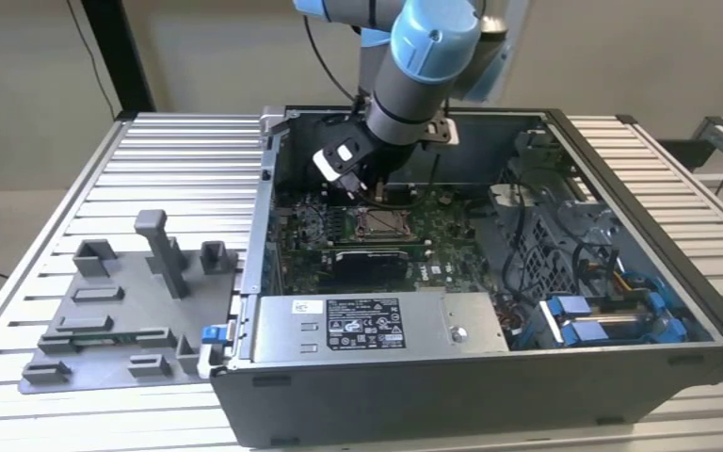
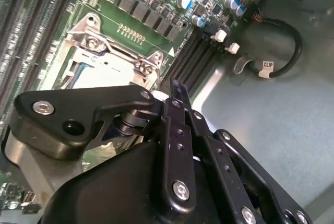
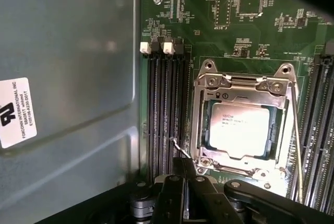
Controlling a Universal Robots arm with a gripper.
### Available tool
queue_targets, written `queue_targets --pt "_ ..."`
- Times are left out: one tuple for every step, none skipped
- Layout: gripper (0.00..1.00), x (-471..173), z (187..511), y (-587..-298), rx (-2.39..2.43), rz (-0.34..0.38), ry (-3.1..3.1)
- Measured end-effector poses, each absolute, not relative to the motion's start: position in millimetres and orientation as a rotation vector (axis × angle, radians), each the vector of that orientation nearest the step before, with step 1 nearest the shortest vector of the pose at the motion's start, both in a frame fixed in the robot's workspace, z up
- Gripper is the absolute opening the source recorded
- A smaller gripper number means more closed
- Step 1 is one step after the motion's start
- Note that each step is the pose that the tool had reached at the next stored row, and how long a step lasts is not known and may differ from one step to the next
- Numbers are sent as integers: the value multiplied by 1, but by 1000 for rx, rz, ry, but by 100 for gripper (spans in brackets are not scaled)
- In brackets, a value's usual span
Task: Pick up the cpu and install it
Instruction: 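Install the first cpu locking lever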
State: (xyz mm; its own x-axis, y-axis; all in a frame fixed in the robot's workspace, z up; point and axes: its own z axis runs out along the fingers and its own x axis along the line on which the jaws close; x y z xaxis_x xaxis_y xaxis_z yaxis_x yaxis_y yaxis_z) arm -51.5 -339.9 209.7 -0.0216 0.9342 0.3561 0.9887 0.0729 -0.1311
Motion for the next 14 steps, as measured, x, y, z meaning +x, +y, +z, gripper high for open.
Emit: queue_targets --pt "0 -52 209 -339 -1914 -217 -2011" --pt "0 -52 209 -338 -1914 -218 -2011" --pt "0 -53 208 -338 -1915 -218 -2011" --pt "0 -54 207 -338 -1915 -217 -2012" --pt "0 -55 207 -338 -1915 -217 -2012" --pt "0 -56 206 -338 -1915 -217 -2012" --pt "0 -57 206 -338 -1916 -216 -2012" --pt "0 -58 205 -338 -1916 -216 -2013" --pt "0 -58 204 -338 -1916 -216 -2013" --pt "0 -59 204 -338 -1917 -215 -2013" --pt "0 -59 203 -338 -1917 -215 -2013" --pt "0 -59 203 -338 -1917 -215 -2013" --pt "0 -59 203 -338 -1917 -215 -2013" --pt "0 -59 203 -338 -1917 -215 -2013"
